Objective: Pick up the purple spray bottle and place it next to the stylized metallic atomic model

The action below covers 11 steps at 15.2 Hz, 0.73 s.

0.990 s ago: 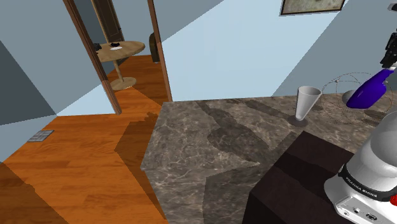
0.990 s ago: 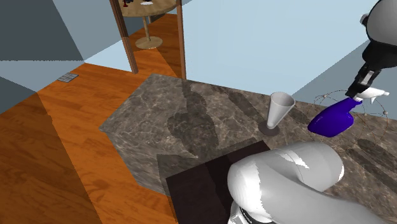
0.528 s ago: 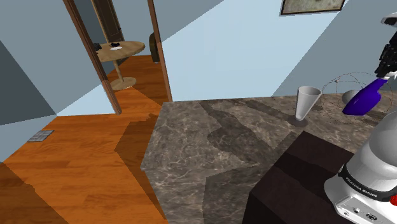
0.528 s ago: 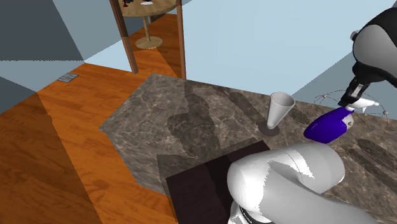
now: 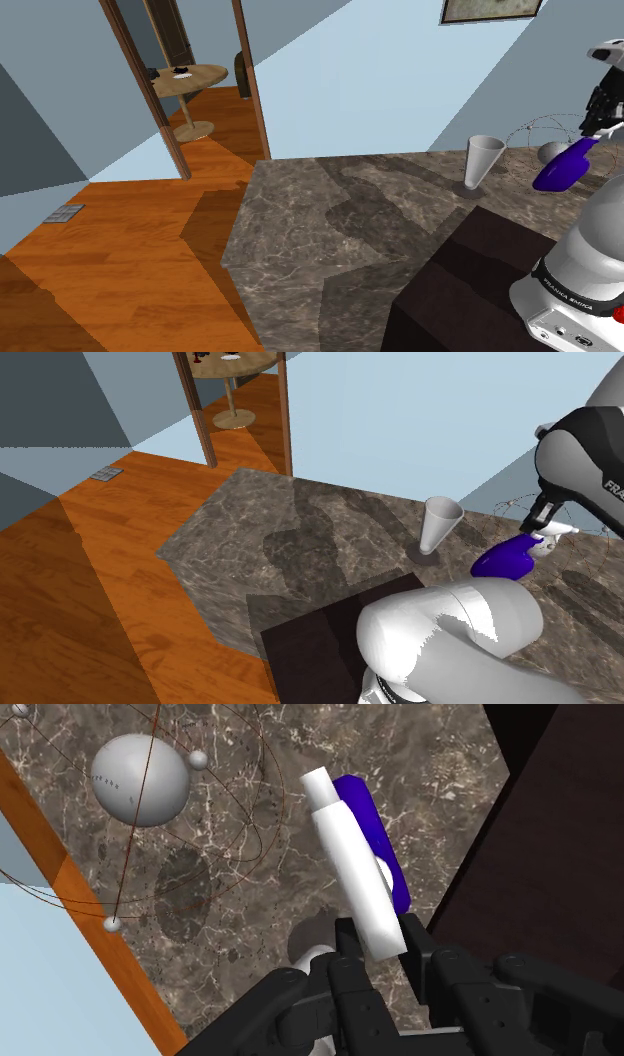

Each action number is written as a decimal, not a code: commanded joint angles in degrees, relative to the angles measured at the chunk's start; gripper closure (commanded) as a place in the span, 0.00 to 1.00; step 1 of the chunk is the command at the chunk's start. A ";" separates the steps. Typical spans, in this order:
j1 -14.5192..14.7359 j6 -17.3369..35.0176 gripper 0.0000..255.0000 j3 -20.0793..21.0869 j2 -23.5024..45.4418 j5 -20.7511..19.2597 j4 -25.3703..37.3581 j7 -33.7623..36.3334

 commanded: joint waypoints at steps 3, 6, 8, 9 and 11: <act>-0.91 2.20 1.00 -2.73 -0.30 -2.61 -2.36 0.31; -1.48 3.86 1.00 -4.82 -0.30 -4.62 -4.00 0.68; -1.83 5.00 1.00 -6.29 -0.21 -6.03 -5.02 0.94; -2.00 5.59 1.00 -7.04 -0.13 -6.76 -5.52 1.08; -2.31 6.76 1.00 -8.61 0.08 -8.26 -6.46 1.37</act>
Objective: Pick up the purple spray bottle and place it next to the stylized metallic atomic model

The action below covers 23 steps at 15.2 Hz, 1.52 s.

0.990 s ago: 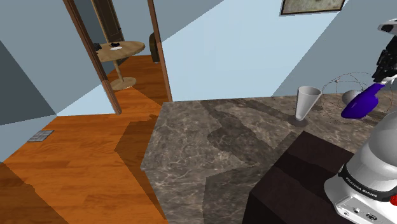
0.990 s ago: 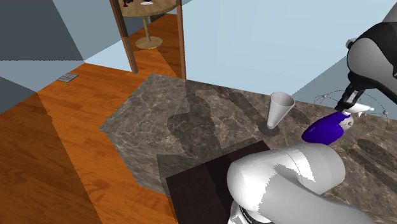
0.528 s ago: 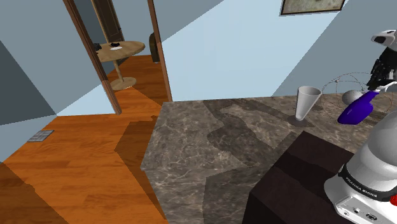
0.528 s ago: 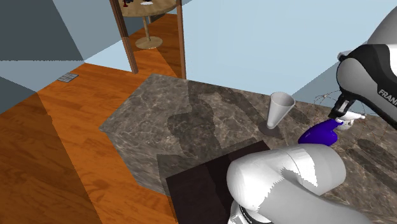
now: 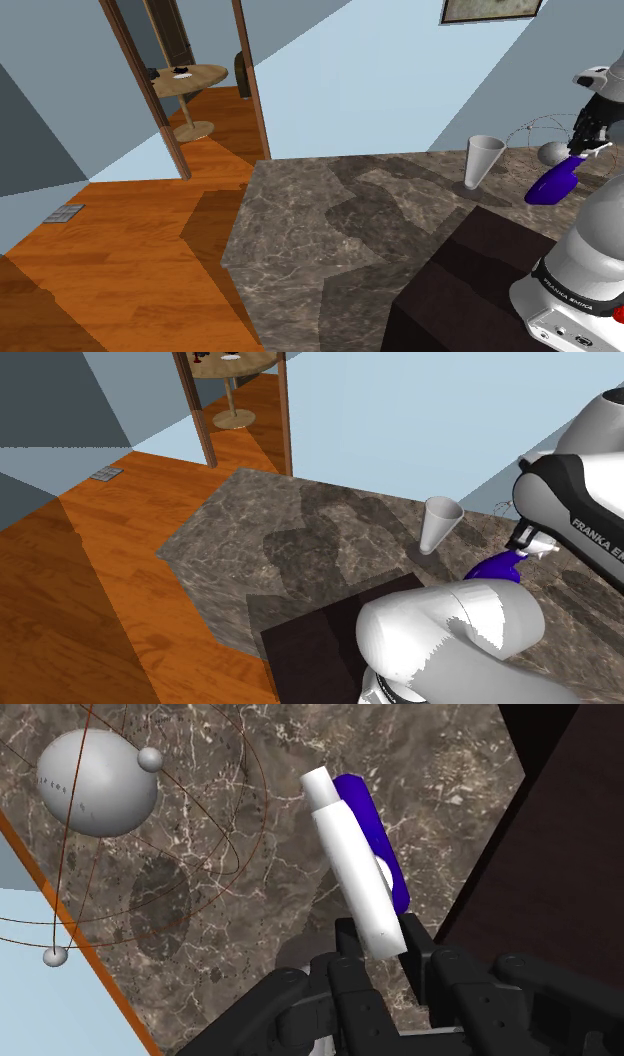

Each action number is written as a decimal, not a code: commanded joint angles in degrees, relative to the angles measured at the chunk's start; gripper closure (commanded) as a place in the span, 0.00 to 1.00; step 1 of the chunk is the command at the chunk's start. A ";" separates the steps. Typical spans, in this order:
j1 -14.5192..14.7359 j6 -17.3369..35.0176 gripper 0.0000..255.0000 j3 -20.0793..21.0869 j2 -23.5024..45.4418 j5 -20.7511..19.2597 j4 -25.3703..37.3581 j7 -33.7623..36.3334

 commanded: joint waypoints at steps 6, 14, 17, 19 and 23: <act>-1.01 4.28 1.00 -6.10 1.09 -5.87 -2.92 0.90; -1.10 5.48 1.00 -7.86 1.56 -7.57 -3.58 1.30; -1.10 5.48 0.00 -7.86 1.56 -7.57 -3.58 1.30; -1.10 5.48 0.00 -7.86 1.56 -7.57 -3.58 1.30; -1.56 3.76 0.00 -5.30 0.55 -5.25 -3.22 0.67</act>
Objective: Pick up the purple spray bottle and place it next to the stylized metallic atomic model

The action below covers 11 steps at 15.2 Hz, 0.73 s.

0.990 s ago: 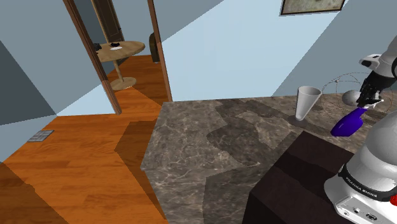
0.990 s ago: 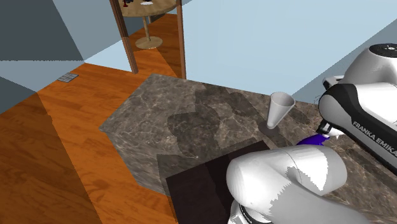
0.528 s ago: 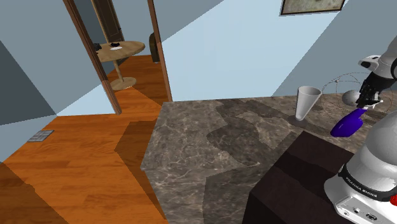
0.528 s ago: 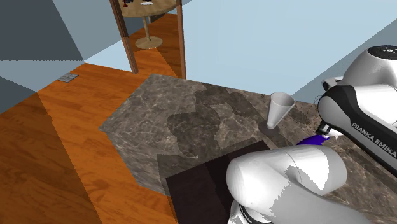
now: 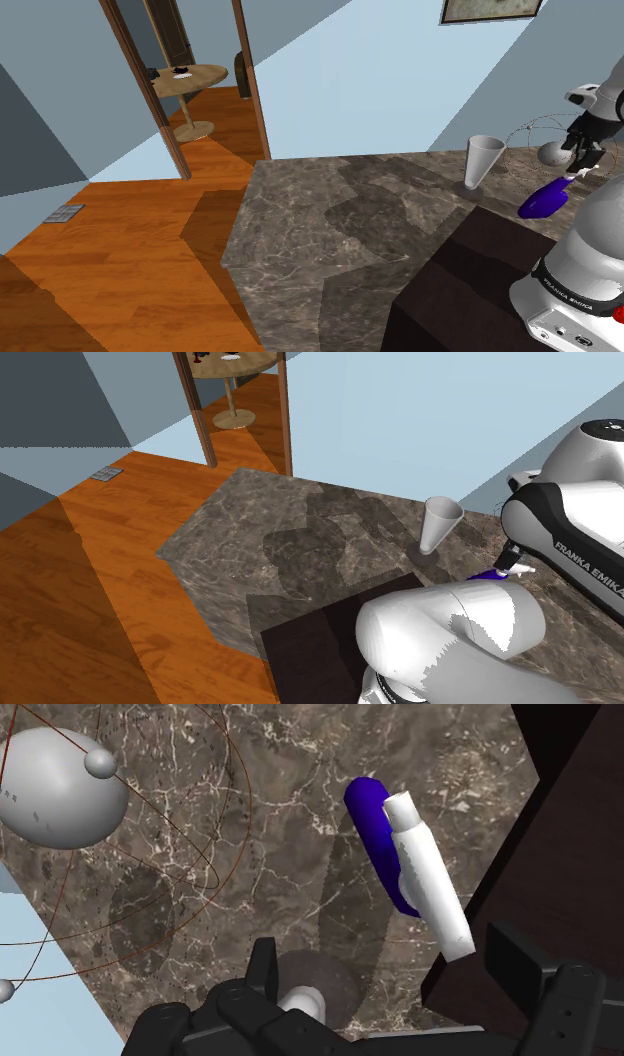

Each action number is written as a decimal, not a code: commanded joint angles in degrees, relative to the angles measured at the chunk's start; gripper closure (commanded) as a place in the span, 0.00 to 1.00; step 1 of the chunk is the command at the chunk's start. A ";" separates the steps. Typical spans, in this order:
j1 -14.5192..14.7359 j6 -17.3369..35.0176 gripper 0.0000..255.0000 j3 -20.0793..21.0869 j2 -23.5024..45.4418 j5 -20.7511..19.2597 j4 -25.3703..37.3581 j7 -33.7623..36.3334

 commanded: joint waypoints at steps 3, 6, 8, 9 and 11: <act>-0.97 -5.74 0.00 8.07 -3.03 7.38 1.69 -1.81; -0.95 -5.77 0.00 8.07 -3.06 7.37 1.69 -1.80; -0.95 -5.76 0.00 8.06 -3.05 7.37 1.70 -1.80; -0.95 -5.76 0.00 8.06 -3.05 7.37 1.70 -1.80; -0.95 -5.76 0.00 8.06 -3.05 7.37 1.70 -1.80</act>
